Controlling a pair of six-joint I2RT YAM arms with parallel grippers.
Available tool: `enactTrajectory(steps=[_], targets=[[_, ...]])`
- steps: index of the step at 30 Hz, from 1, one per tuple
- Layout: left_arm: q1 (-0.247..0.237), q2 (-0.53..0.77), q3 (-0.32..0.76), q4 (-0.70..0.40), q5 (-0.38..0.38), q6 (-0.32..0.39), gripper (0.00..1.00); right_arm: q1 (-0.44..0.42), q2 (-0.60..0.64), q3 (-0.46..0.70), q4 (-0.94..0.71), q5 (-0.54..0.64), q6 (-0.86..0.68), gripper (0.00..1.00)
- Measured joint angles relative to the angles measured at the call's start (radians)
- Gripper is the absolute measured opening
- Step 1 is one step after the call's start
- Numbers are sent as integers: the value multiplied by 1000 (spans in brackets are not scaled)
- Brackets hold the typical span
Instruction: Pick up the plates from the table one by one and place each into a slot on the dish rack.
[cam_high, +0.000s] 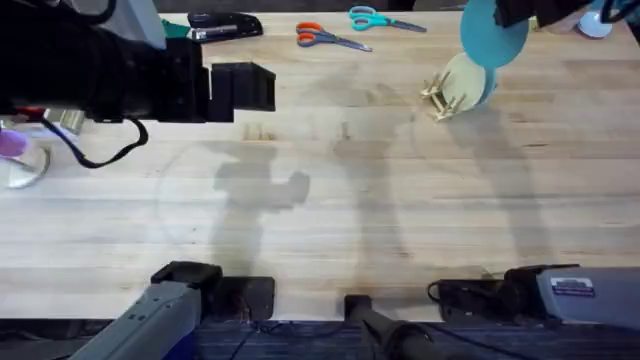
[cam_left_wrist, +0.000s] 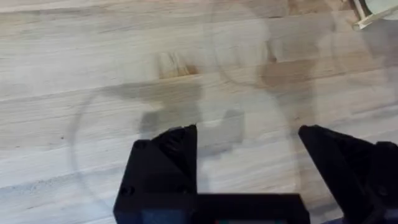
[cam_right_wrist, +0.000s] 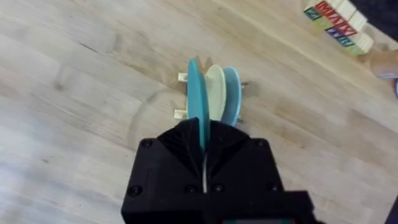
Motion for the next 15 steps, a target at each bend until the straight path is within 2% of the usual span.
enactTrajectory(steps=[7,15], targets=[[0,0,0,0,0,0,995,0,65,-2,0,4,0,31],[0,0,0,0,0,0,994,0,67,-3,0,8,0,31]])
